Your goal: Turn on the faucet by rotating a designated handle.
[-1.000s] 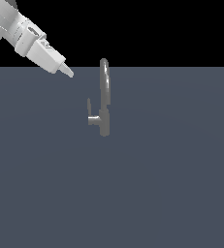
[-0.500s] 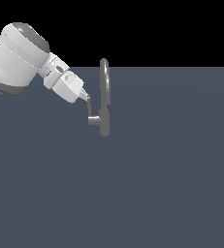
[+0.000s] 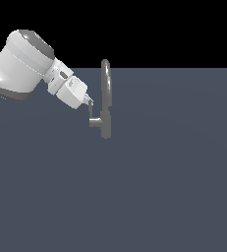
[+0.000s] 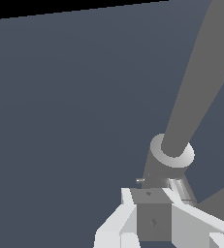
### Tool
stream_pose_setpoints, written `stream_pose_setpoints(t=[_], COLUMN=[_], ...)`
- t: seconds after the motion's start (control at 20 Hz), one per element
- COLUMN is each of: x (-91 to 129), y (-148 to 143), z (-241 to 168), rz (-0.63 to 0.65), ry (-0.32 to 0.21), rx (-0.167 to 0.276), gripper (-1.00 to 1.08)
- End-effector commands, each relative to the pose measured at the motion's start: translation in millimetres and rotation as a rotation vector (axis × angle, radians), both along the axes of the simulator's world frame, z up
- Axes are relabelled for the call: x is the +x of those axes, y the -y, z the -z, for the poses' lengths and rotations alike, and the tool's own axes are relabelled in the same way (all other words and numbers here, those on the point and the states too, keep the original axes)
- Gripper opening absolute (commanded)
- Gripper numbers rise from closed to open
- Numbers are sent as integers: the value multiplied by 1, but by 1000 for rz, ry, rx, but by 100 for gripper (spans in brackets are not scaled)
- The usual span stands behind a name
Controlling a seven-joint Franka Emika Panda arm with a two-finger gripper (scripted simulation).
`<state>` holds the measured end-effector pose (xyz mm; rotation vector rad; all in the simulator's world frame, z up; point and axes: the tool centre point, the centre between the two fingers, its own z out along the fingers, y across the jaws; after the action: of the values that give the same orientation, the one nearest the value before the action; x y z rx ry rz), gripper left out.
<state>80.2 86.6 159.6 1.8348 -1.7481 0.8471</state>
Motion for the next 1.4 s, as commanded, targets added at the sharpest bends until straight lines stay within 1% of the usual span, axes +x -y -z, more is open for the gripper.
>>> stream_pose_setpoints(t=[0.0, 0.7, 0.75, 0.8, 1.35], x=[-5, -45, -45, -40, -74], y=[0, 4, 4, 1, 7], z=[-1, -10, -10, -8, 5], rz=[-1, -1, -1, -10, -4], ry=[0, 0, 0, 3, 1], rx=[0, 1, 1, 2, 1], gripper=[-100, -100, -100, -100, -100])
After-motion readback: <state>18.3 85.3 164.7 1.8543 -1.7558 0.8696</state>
